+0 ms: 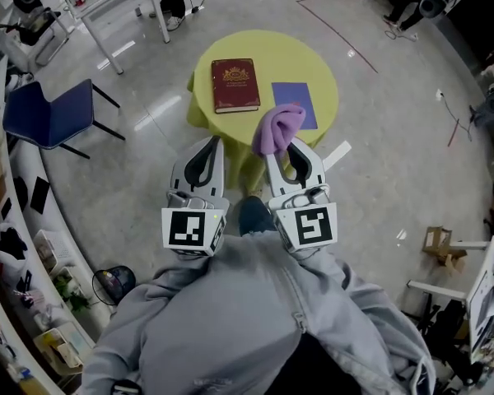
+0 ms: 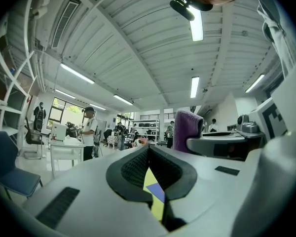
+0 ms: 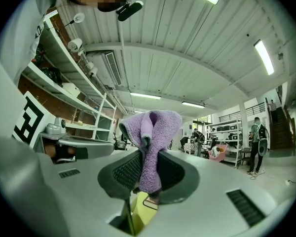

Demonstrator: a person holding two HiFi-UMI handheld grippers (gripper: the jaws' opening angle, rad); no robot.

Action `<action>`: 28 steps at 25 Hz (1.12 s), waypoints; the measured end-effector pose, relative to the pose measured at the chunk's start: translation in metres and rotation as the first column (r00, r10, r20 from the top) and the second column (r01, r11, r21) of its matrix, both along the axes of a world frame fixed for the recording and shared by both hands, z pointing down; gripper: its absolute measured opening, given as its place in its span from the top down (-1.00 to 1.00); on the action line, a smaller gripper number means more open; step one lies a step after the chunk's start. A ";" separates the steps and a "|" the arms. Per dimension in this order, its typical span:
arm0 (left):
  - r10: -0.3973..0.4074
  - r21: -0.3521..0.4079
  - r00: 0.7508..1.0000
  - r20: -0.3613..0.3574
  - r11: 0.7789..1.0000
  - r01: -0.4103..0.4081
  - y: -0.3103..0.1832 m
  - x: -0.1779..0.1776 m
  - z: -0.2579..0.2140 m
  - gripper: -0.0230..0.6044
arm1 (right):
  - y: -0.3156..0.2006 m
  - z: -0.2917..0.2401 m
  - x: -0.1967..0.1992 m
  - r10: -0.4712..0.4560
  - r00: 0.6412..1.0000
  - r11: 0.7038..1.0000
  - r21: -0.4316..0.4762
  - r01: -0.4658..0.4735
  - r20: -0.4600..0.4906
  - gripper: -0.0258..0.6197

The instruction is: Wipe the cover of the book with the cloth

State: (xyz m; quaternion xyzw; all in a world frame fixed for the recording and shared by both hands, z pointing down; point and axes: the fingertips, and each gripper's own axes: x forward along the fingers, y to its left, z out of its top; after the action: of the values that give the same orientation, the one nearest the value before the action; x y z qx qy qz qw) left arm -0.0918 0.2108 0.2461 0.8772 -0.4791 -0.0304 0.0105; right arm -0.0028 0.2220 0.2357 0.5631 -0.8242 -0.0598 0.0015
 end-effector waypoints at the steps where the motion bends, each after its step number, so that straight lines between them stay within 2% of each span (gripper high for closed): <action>1: -0.001 -0.003 1.000 0.001 1.000 0.001 -0.013 0.004 0.001 0.87 | -0.014 0.002 0.004 -0.002 1.000 1.000 -0.003 0.002 0.002 0.63; 13: -0.069 -0.053 0.998 0.009 0.996 0.069 -0.150 0.047 0.013 0.87 | -0.161 0.018 0.044 -0.081 0.997 0.994 -0.067 0.082 0.009 0.63; 28: -0.187 -0.065 0.981 0.046 0.980 0.190 -0.237 0.077 0.013 0.87 | -0.255 0.034 0.076 -0.206 0.979 0.973 -0.106 0.205 0.008 0.63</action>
State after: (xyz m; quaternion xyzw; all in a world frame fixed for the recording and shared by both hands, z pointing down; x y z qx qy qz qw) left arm -0.0151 -0.0266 0.2595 0.8273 -0.5610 0.0028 0.0285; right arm 0.0727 -0.0330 0.2700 0.4739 -0.8800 -0.0167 0.0264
